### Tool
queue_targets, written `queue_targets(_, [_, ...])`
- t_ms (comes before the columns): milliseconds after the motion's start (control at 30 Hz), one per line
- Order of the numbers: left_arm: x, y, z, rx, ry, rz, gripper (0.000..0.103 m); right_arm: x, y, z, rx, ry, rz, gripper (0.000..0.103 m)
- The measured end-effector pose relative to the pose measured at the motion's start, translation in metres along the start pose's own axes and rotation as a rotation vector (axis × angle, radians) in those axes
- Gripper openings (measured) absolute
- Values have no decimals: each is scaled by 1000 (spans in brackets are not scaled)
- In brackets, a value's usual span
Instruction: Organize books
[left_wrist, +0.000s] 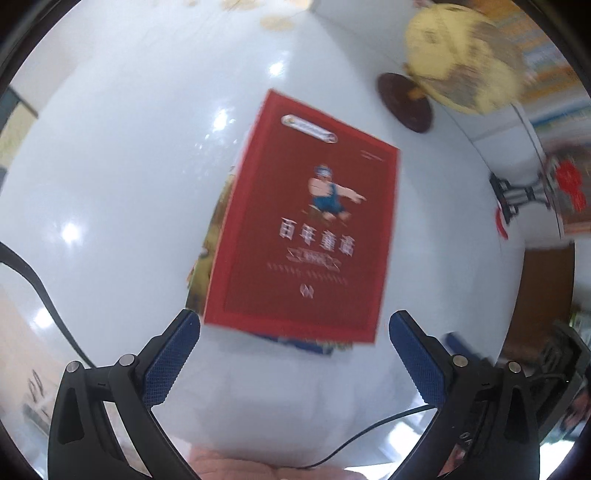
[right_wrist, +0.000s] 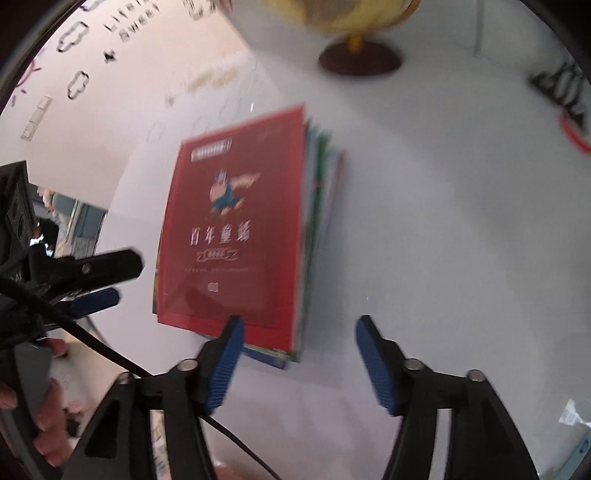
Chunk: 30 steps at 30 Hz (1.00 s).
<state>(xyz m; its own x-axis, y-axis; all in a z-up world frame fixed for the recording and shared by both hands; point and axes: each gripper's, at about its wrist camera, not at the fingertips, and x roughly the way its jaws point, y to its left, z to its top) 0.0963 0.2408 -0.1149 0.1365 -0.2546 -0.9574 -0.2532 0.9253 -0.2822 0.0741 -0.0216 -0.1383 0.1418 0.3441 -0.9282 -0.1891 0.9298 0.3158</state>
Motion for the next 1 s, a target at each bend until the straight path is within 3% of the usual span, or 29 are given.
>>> queue_targets(67, [-17,-9,-13,39,-41,-2,102,-29,-7,-16,-44,-89,-68,82])
queue_targets(233, [-60,-37,-49,131,-143,-10,102,-87,-34,-49,-120,-212,-151,89])
queue_targets(333, [-70,-63,-64,179,-175,-33,102,-112,-42,-74,-96,-280,-132,92])
queue_targets(433, [-68,-84,-76,216,-152,-52,102,-127,-50,-95,-54,-328,-106,99])
queue_targets(633, [-76,-110,-94,271,-205,-42,102,-152,-61,-101,-25,-344,-139,99])
queue_targets(833, [-89,-135,-103,360,-283,19,102,-175,-49,-107,-54,-429,-162,103])
queue_targets(1000, [-99,-143,-112,381,-361,-2,102,-194,-44,-107,-44,-538,-156,103])
